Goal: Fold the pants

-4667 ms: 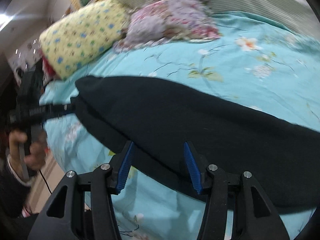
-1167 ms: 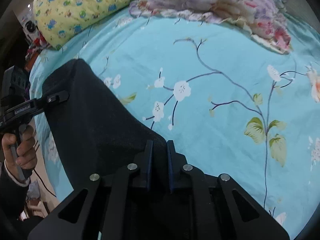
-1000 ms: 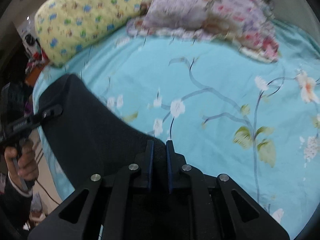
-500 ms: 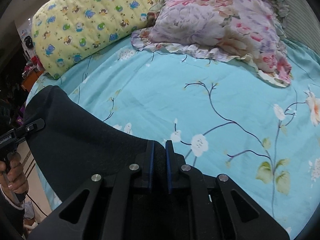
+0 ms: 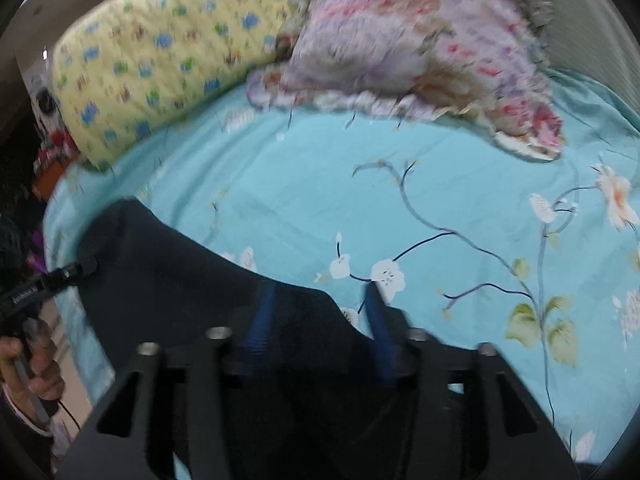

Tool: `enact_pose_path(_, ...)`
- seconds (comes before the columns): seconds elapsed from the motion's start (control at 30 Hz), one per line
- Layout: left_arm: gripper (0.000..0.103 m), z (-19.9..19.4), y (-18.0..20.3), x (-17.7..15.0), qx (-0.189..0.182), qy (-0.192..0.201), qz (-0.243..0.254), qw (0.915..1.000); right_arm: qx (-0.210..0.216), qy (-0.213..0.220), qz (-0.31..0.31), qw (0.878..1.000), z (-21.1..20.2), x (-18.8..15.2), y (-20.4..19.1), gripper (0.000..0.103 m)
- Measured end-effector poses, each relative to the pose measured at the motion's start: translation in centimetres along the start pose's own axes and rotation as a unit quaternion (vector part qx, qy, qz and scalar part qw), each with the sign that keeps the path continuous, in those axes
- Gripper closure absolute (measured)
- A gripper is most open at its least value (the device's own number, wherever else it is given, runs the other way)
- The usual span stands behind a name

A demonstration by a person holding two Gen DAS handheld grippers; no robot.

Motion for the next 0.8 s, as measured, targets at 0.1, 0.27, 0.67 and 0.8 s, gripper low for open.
enact_pose_path(0.1, 0.034, -1.7, 1.1, 0.0, 0.005, 0.014, 0.014, 0.9998, 0.009, 0.019, 0.018, 1.0, -2.2, -1.4, 0.6, 0.042)
enact_pose_path(0.27, 0.029, -2.4, 4.4, -0.2, -0.014, 0.014, 0.046, 0.9987, 0.022, 0.035, 0.063, 0.997, -5.3, -5.1, 2.6, 0.041)
enact_pose_path(0.67, 0.026, 1.9, 13.7, -3.8, -0.059, -0.065, 0.133, 0.9873, 0.013, 0.061, 0.175, 0.983, -10.3, -15.0, 8.7, 0.041)
enact_pose_path(0.8, 0.026, 3.4, 17.0, -5.1, -0.073, -0.09, 0.162, 0.9799, 0.007, 0.077, 0.204, 0.976, -12.3, -17.7, 10.0, 0.041)
Point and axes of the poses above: each gripper's, at about its wrist camera, not at the fingertips, and z roughly the way its jaws point, y to its right, x to its top, the point moved 1 cm from there along z, roughly the way its jaws point, and after that the axes turned 13 degrees about -y, right-handed, at the moved point
